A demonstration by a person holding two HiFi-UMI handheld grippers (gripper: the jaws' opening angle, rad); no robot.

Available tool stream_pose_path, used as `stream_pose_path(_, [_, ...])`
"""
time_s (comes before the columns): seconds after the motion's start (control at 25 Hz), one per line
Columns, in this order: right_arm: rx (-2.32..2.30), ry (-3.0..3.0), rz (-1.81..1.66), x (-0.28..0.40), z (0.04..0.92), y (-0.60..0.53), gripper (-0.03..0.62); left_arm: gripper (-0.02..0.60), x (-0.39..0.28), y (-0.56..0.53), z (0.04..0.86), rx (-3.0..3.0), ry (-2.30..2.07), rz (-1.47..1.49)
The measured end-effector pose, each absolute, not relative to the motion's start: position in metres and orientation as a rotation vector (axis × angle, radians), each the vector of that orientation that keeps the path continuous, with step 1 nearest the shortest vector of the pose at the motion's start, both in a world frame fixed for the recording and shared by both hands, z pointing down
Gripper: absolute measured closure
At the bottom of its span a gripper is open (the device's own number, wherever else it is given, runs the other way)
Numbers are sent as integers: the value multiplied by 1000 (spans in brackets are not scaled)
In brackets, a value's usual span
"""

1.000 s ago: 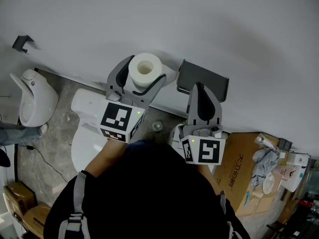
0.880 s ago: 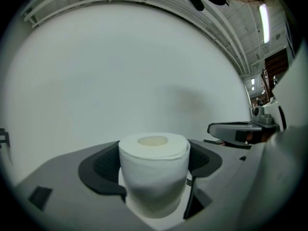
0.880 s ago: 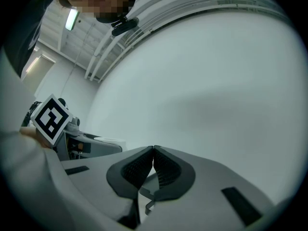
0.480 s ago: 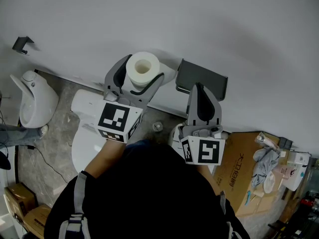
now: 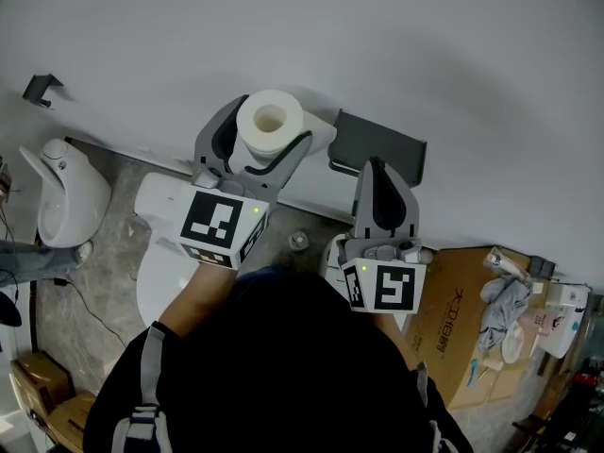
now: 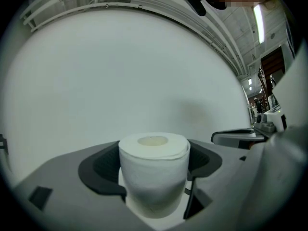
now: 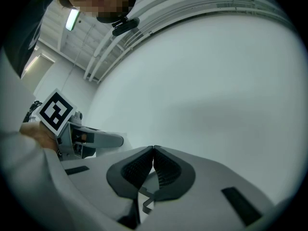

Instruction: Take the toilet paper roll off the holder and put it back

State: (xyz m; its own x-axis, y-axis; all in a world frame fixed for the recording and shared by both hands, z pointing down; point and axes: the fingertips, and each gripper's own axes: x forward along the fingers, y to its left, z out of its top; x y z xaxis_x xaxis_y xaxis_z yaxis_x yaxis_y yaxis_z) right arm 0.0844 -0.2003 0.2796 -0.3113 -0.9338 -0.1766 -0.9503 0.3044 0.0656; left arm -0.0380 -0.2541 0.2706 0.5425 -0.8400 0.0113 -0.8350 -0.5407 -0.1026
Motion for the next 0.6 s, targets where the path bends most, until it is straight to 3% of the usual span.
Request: stream_pose_path(0.6, [-1843, 2395, 259, 113, 278, -189, 569, 186, -2, -256, 255, -2702, 1353, -57])
